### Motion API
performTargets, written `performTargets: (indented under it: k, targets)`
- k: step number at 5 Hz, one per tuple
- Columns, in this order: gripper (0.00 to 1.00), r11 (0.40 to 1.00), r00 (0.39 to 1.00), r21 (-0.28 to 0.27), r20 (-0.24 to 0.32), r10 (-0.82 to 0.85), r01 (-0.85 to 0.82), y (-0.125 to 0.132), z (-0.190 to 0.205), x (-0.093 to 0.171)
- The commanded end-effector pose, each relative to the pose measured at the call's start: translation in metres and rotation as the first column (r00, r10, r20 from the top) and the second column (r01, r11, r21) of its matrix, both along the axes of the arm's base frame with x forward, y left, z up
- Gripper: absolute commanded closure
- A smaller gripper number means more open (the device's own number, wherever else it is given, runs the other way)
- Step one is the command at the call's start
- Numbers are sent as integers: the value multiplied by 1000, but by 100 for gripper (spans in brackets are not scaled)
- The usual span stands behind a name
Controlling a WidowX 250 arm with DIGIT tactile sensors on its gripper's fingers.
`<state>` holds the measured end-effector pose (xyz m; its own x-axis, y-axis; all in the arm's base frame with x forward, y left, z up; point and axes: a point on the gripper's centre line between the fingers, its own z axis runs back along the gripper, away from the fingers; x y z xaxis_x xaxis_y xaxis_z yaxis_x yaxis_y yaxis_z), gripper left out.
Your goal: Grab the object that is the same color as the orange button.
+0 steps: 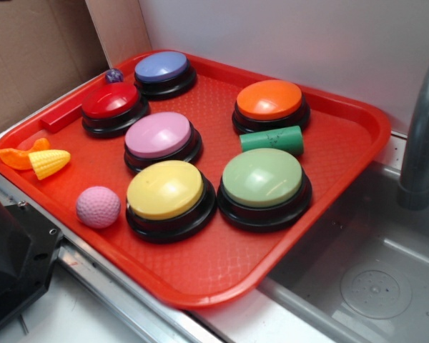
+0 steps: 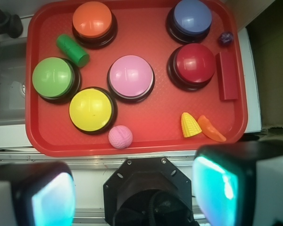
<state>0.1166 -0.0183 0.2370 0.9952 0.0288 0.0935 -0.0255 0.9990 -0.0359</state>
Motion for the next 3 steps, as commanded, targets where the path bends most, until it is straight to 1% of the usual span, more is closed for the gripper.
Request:
performTargets:
  k: [1, 2, 3]
  targets:
    - [0, 1000, 1000, 0, 0, 0, 0, 0, 0, 0]
    - [0, 996, 996, 37, -12, -86, 87, 17, -18, 7]
    - [0, 974, 977, 78, 17, -213, 211, 32, -34, 13]
